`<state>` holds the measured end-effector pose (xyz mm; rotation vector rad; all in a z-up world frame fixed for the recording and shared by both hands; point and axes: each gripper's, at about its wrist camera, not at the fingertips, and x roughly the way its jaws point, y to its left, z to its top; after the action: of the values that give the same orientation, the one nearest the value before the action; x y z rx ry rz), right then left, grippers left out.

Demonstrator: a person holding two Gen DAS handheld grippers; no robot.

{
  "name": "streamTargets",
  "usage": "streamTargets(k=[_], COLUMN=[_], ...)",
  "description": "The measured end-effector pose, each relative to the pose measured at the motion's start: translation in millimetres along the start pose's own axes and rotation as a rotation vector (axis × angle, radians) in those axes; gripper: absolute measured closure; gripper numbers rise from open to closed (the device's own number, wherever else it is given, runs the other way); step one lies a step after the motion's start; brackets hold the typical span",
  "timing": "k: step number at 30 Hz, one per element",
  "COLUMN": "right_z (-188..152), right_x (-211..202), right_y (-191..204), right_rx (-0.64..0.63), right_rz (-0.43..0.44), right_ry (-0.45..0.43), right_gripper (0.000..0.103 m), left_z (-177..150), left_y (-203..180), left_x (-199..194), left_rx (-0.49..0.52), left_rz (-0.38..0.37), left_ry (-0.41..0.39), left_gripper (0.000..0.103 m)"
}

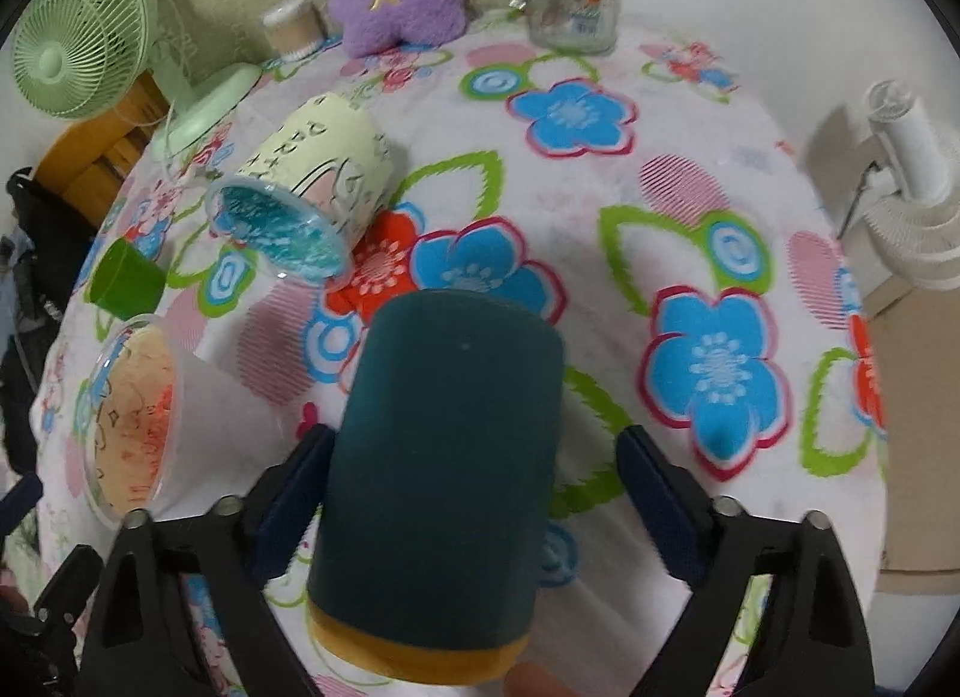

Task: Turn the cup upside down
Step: 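Lift the teal cup with the right gripper and carry it toward the left gripper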

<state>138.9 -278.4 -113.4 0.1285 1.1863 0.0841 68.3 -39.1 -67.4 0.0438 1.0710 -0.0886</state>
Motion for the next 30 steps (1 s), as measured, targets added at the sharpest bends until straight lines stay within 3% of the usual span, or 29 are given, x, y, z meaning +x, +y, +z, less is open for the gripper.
streamTargets(k=[2, 3, 7, 16, 30], right_z=[1, 0, -4, -37, -88], right_x=[5, 5, -6, -50, -51], right_y=[1, 2, 7, 33, 81], right_rx=[0.008, 0.009, -0.003, -0.037, -0.116], right_rz=[0.037, 0.039, -0.021, 0.094, 0.288], right_ry=[0.026, 0.028, -0.011, -0.058, 0.081], right_gripper=[0.028, 0.029, 0.03, 0.031, 0.031], left_z=[-1, -1, -6, -18, -39], left_y=[2, 2, 8, 16, 19], left_x=[-1, -2, -10, -24, -49], left_rx=[-0.005, -0.004, -0.012, -0.034, -0.021], left_rz=[-0.002, -0.003, -0.005, -0.025, -0.047], left_ry=[-0.001, -0.001, -0.014, -0.032, -0.059], left_gripper=[0.0, 0.0, 0.0, 0.0, 0.0])
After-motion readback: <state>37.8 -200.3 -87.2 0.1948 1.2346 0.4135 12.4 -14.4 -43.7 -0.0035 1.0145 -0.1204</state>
